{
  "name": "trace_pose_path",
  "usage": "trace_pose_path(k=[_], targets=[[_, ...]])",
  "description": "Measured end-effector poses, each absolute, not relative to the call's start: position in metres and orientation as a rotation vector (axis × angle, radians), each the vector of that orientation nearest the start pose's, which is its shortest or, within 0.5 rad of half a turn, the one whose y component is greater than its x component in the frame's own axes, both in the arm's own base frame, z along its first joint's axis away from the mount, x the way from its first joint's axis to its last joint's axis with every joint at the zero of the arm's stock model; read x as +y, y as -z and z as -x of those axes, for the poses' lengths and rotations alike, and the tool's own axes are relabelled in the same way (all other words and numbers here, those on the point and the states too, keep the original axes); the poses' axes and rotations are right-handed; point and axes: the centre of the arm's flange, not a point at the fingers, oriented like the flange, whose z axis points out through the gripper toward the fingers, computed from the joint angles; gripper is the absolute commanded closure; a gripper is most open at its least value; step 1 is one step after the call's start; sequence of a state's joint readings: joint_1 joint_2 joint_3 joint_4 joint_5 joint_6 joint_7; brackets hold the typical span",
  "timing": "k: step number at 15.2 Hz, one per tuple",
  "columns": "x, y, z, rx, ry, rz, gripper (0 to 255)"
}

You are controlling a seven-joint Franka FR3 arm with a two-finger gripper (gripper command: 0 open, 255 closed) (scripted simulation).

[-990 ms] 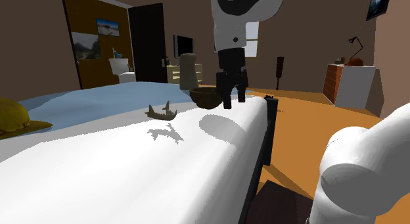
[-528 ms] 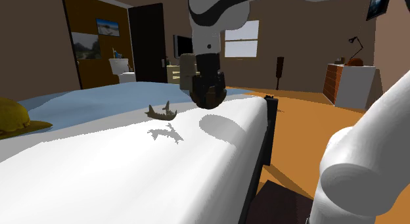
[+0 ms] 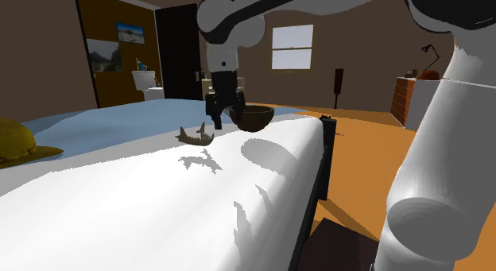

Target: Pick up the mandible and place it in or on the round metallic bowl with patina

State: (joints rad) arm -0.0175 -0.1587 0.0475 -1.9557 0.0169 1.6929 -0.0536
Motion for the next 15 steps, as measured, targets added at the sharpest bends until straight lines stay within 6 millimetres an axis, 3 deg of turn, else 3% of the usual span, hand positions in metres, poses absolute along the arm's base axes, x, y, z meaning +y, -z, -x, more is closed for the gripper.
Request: trace_pose_path(k=[7,15], targets=[[0.024,-0.528,-0.586,-0.13,-0.138,3.119,0],[0.027,-0.491,-0.591,-0.132,-0.135,3.119,0]])
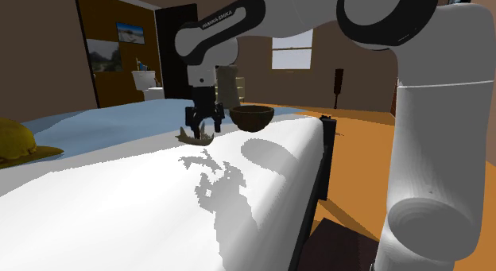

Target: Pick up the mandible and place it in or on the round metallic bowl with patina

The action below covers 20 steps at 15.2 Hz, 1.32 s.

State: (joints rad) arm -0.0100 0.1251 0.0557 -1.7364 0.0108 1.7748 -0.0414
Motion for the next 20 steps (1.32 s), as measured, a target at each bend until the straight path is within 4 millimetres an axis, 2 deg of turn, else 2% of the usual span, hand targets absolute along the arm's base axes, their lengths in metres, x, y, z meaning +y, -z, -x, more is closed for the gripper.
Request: trace_pose_path(k=[6,7,17,20], targets=[[0.026,-0.487,-0.59,-0.131,-0.134,3.119,0],[0.026,-0.487,-0.59,-0.131,-0.134,3.119,255],[0.026,-0.487,-0.59,-0.131,-0.135,3.119,255],[0.026,-0.498,-0.59,-0.131,-0.134,3.119,255]])
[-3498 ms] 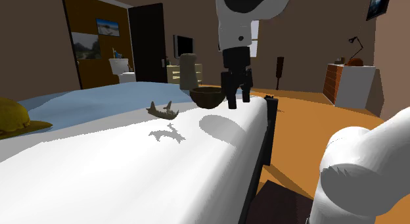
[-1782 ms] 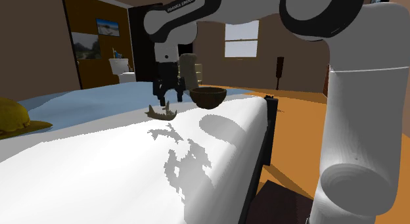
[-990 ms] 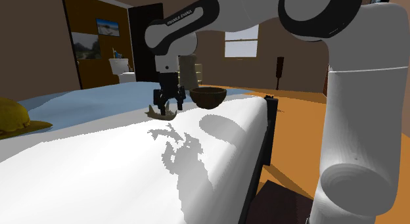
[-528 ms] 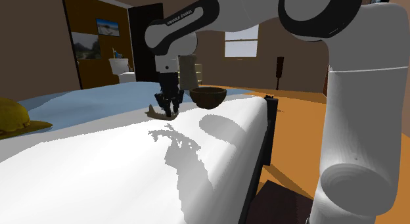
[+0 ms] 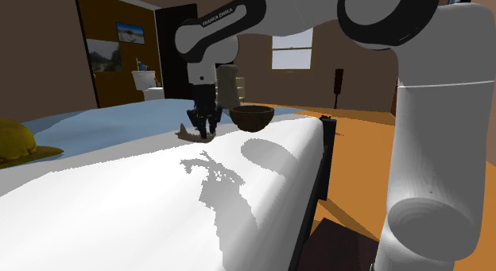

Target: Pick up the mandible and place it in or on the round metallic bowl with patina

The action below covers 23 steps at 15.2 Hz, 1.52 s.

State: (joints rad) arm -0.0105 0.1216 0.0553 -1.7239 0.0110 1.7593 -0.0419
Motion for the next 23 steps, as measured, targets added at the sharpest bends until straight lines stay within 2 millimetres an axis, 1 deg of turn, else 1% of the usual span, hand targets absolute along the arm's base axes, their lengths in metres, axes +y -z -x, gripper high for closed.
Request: trace_pose_path(k=[9,11,23], targets=[[0.029,-0.545,-0.589,-0.131,-0.134,3.119,255],[0.026,-0.556,-0.59,-0.131,-0.134,3.119,255],[0.026,-0.62,-0.591,-0.131,-0.134,3.119,255]])
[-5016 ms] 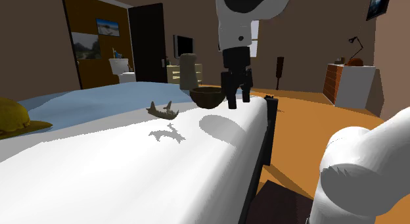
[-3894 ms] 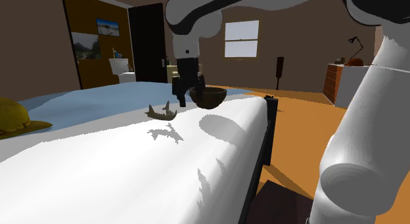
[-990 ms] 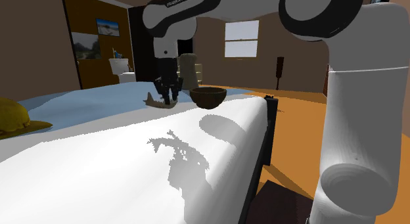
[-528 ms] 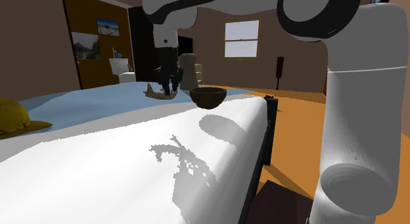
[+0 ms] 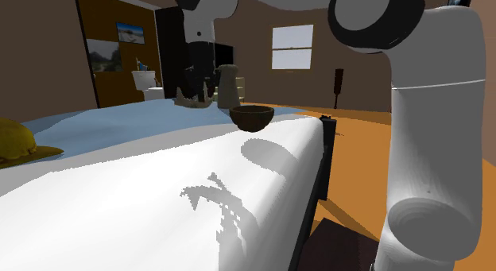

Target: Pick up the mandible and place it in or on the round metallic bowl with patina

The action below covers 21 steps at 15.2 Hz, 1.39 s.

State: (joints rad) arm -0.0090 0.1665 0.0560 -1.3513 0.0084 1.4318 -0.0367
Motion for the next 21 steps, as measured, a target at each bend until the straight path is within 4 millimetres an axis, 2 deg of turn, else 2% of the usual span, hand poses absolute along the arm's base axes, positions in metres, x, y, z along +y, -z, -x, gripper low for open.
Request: trace_pose_path(k=[7,8,12,14,16,21], targets=[[0.026,-0.654,-0.591,-0.131,-0.134,3.119,255],[0.02,-0.656,-0.589,-0.131,-0.134,3.119,255],[-0.027,-0.655,-0.584,-0.129,-0.134,3.119,255],[-0.052,-0.661,-0.578,-0.129,-0.134,3.119,255],[-0.076,-0.656,-0.575,-0.129,-0.135,3.119,255],[-0.145,-0.658,-0.564,-0.128,-0.135,3.119,255]])
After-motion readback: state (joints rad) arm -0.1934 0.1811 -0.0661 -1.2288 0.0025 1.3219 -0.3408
